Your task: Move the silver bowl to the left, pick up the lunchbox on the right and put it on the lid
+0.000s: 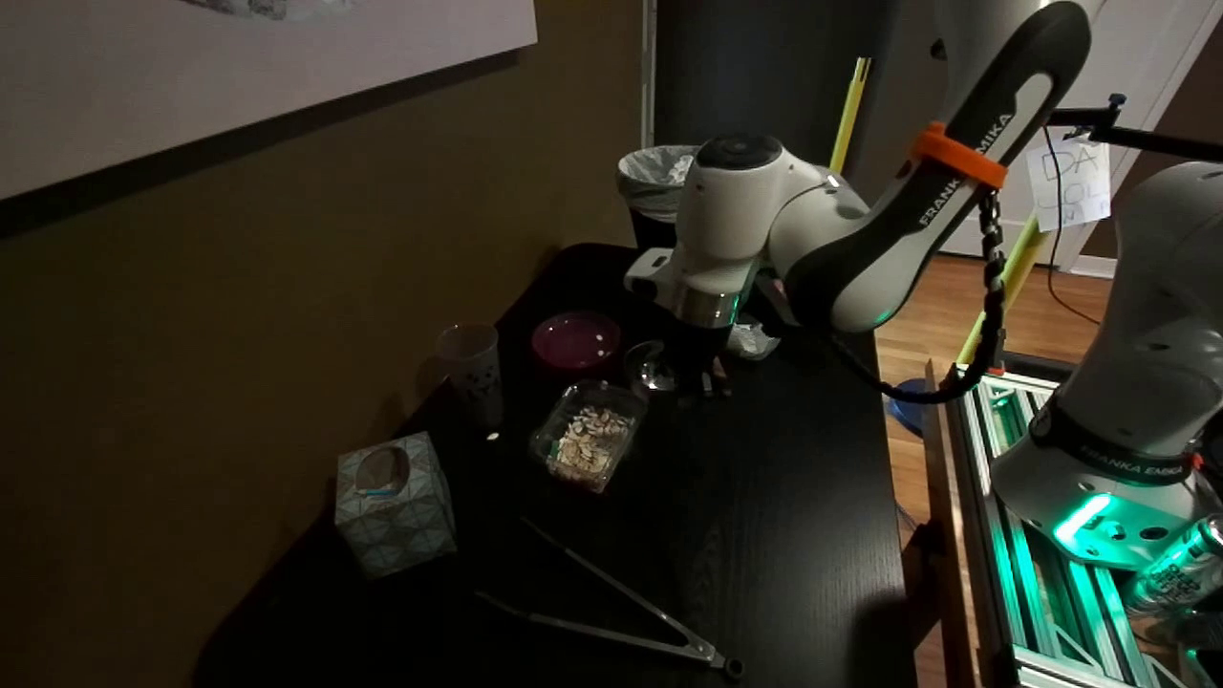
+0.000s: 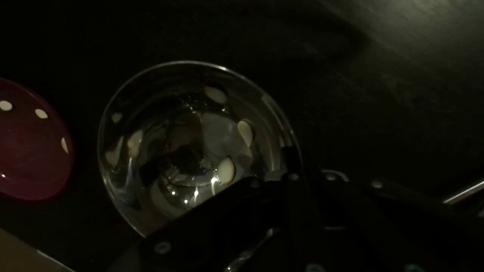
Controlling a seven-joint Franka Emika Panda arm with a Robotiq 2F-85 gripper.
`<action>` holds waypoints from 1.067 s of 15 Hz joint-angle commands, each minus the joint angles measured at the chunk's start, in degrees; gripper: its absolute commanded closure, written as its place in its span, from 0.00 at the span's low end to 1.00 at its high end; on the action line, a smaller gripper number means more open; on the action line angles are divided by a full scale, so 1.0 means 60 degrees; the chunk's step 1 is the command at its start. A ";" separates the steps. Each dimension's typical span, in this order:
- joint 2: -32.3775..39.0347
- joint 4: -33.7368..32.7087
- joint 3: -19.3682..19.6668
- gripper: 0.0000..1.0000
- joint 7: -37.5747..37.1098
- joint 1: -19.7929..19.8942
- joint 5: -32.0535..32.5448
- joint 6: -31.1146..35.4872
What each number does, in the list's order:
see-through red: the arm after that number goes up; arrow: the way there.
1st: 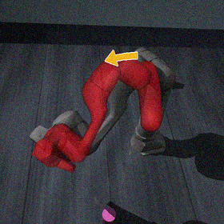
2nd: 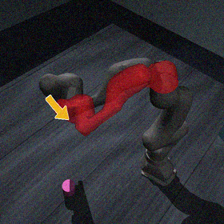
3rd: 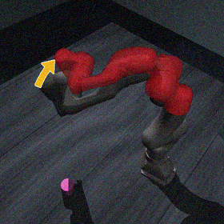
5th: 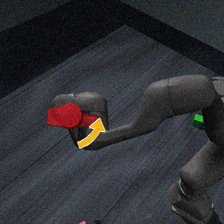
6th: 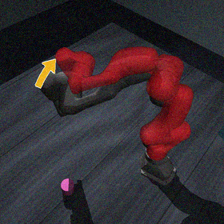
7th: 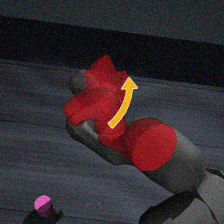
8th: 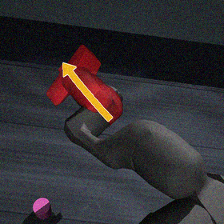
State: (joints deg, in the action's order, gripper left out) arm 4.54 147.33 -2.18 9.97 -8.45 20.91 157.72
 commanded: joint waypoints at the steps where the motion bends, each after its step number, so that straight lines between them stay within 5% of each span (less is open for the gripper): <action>1: -0.0044 -0.0005 -0.0177 0.96 -0.0007 0.0162 -0.0004 -0.0028; 5: 0.0202 -0.0185 -0.0204 0.99 -0.0021 0.0142 0.0258 -0.0039; 12: 0.0279 -0.0616 -0.1379 0.99 0.0471 -0.1009 0.1422 0.0336; 16: 0.1286 -0.1418 -0.1984 0.99 0.1477 -0.1427 0.1495 0.0502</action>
State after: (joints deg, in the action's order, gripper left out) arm 6.55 142.54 -12.38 14.07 -16.42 28.61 158.60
